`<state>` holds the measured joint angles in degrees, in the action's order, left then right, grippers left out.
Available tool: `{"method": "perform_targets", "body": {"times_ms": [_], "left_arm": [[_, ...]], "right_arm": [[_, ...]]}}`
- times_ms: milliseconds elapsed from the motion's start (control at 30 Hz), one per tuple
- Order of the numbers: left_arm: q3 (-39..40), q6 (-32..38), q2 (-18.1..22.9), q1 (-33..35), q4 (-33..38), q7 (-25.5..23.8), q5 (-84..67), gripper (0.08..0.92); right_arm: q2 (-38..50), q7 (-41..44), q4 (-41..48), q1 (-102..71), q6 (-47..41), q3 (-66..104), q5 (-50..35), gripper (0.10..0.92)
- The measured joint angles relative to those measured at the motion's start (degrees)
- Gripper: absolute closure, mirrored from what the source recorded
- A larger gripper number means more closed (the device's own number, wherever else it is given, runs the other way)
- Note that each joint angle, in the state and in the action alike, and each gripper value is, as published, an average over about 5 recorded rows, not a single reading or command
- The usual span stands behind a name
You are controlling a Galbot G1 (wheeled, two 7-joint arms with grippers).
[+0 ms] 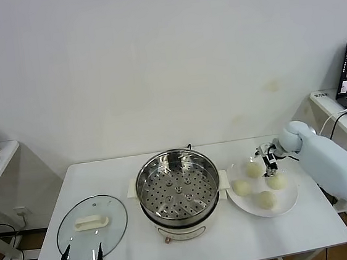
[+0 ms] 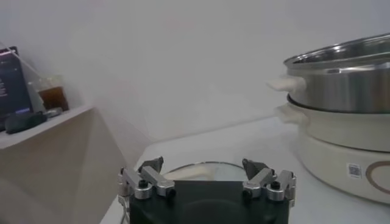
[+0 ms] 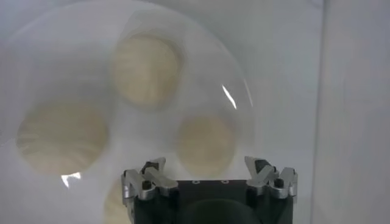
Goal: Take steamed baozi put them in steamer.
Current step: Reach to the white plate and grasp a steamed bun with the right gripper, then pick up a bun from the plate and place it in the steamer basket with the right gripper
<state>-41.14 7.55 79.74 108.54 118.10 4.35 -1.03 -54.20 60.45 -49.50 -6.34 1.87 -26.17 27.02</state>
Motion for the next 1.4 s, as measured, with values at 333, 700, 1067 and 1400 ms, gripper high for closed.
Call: {"method": "perform_targets", "body": {"times_ms": [333, 700, 1067, 1400], "left_arm": [[-0.76, 0.09, 0.01, -0.32, -0.15, 0.01, 0.04, 0.177], [-1.33, 0.03, -0.04, -0.72, -0.24, 0.07, 0.03, 0.177], [-1.46, 0.11, -0.01, -0.39, 0.33, 0.04, -0.12, 0.177], [-1.15, 0.08, -0.83, -0.67, 1.11, -0.06, -0.73, 0.177]], "right_arm": [[-3.52, -0.76, 4.57, 0.96, 0.01, -1.27, 2.07, 0.248], [-4.78, -0.55, 6.24, 1.53, -0.16, -1.97, 3.12, 0.455], [-2.93, 0.83, 3.77, 2.91, -0.73, -4.01, 0.37, 0.518], [3.09, 3.57, -6.26, 11.44, -1.37, -11.81, -12.21, 0.522]]}}
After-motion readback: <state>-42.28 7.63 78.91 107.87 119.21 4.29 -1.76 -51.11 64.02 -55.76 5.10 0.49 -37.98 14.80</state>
